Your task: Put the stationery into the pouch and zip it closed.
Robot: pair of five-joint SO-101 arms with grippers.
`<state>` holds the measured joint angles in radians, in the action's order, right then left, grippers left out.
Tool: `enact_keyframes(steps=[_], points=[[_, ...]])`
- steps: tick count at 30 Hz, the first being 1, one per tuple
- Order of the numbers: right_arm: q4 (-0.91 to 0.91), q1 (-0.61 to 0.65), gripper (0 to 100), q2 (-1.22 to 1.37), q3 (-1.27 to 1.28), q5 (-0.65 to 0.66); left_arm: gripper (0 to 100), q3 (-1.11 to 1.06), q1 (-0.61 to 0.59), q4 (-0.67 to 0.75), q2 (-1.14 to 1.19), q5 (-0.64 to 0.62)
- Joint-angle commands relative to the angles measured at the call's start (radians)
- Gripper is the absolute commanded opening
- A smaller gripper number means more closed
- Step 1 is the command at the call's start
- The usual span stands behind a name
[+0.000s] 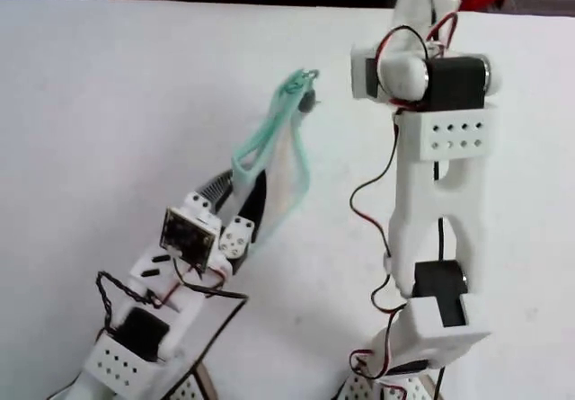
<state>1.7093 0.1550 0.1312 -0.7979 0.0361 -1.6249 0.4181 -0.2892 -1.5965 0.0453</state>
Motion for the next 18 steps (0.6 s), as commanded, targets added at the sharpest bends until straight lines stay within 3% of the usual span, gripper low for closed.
enact_keyframes(steps=[1, 11, 18], points=[[0.007, 0.070, 7.7, -0.042, 0.092, 0.236, 4, -0.009, 0.008, -0.002, 0.004, 0.005], [-0.053, 0.229, 17.3, -0.062, 0.327, 0.305, 4, -0.009, 0.008, -0.005, 0.004, 0.005], [-0.232, 0.257, 17.3, -0.389, 0.664, 0.308, 4, -0.009, 0.008, -0.005, 0.004, 0.005]])
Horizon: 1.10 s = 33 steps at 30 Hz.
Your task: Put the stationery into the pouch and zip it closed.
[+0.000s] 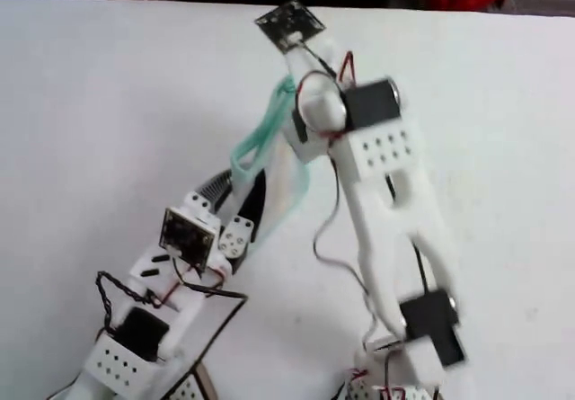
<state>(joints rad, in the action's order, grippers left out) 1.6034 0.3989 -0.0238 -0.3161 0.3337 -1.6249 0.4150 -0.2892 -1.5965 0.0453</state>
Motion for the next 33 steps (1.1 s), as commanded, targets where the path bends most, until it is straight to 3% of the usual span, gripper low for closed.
enact_keyframes(steps=[1, 7, 12, 16, 22, 29, 33], points=[[-0.185, 0.008, 17.3, -0.297, 0.261, 0.011, 4, -0.009, 0.012, -0.005, 0.004, 0.005], [-0.661, -0.001, 17.3, -0.627, 0.839, 0.012, 4, -0.009, 0.012, -0.005, 0.004, 0.005], [-1.052, -0.101, 17.6, -0.773, 1.162, 0.014, 4, -0.020, 0.012, 0.000, 0.004, 0.005], [-1.109, -0.107, 19.9, -0.786, 1.221, 0.014, 4, -0.021, 0.013, 0.002, 0.004, 0.003], [-1.116, -0.025, 34.5, -0.786, 1.223, 0.014, 4, -0.021, 0.028, 0.002, 0.004, 0.006], [-1.303, 0.008, 33.3, -0.716, 1.215, 0.014, 4, -0.023, 0.041, 0.002, 0.004, 0.006], [-1.383, -0.045, 33.3, -0.615, 1.201, 0.014, 4, -0.023, 0.041, 0.002, 0.004, 0.006]])
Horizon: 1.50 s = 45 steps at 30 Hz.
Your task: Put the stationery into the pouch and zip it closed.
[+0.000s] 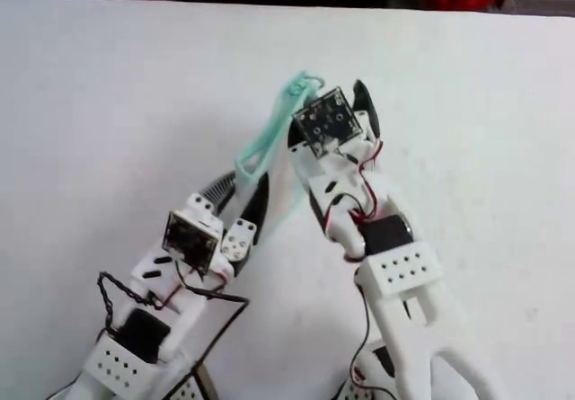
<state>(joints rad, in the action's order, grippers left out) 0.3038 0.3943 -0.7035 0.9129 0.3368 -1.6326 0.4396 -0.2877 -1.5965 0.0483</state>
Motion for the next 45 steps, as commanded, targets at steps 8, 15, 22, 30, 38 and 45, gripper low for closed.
enact_keyframes(steps=[8, 15, 22, 30, 38, 45], points=[[-0.097, -0.059, 33.3, 0.183, -0.095, 0.008, 4, -0.017, 0.018, -0.002, 0.004, 0.003], [-0.163, -0.056, 20.3, 0.182, -0.112, 0.009, 4, -0.017, 0.018, -0.002, 0.004, 0.003], [-0.223, -0.059, 13.3, 0.140, -0.110, 0.011, 4, -0.017, 0.018, -0.002, 0.004, 0.003], [-0.156, -0.139, 5.3, -0.125, -0.104, 0.011, 5, -0.017, 0.019, -0.002, 0.004, 0.003], [0.079, -0.051, 4.7, -0.371, -0.112, 0.012, 5, -0.017, 0.018, -0.002, 0.004, 0.005], [0.360, 0.094, 1.9, -0.470, -0.227, 0.012, 5, -0.017, 0.010, -0.002, 0.004, 0.005]])
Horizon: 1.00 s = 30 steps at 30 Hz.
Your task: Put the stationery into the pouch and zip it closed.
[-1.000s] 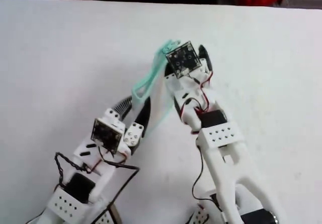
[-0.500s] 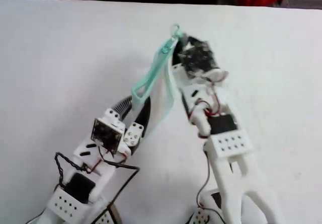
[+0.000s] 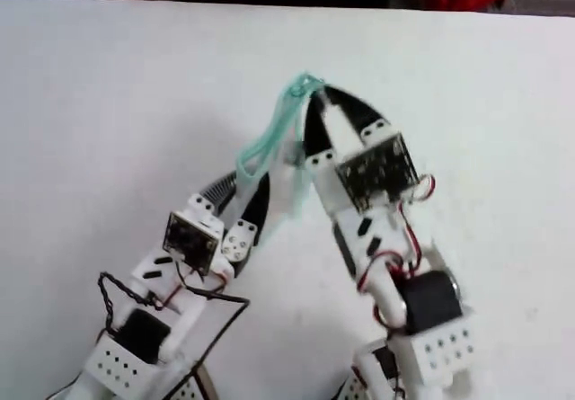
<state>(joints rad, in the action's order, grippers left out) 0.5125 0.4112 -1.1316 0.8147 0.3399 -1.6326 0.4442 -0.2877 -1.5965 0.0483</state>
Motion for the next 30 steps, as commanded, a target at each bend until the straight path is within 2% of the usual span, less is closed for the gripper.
enact_keyframes(steps=[1, 6, 12, 16, 19, 22, 26, 30], points=[[0.186, 0.091, 1.9, -0.042, -0.157, 0.009, 5, -0.017, 0.005, -0.002, 0.004, 0.005], [0.225, 0.036, 2.5, -0.042, -0.210, 0.009, 5, -0.017, 0.005, -0.003, 0.004, 0.005], [0.222, -0.030, 22.0, 0.047, -0.091, 0.008, 5, -0.031, 0.013, 0.000, 0.004, 0.005], [0.036, -0.082, 23.9, 0.128, 0.071, -0.002, 5, -0.032, 0.013, 0.000, 0.004, 0.005], [-0.099, -0.071, 24.1, 0.137, 0.183, -0.002, 5, -0.032, 0.013, 0.000, 0.004, 0.005], [-0.137, -0.047, 24.1, 0.122, 0.241, -0.002, 5, -0.032, 0.013, 0.000, 0.004, 0.005], [-0.156, -0.021, 31.0, 0.084, 0.270, -0.003, 5, -0.032, 0.013, 0.000, 0.004, 0.005], [-0.234, -0.024, 32.4, 0.093, 0.270, 0.002, 5, -0.032, 0.015, 0.000, 0.004, 0.005]])
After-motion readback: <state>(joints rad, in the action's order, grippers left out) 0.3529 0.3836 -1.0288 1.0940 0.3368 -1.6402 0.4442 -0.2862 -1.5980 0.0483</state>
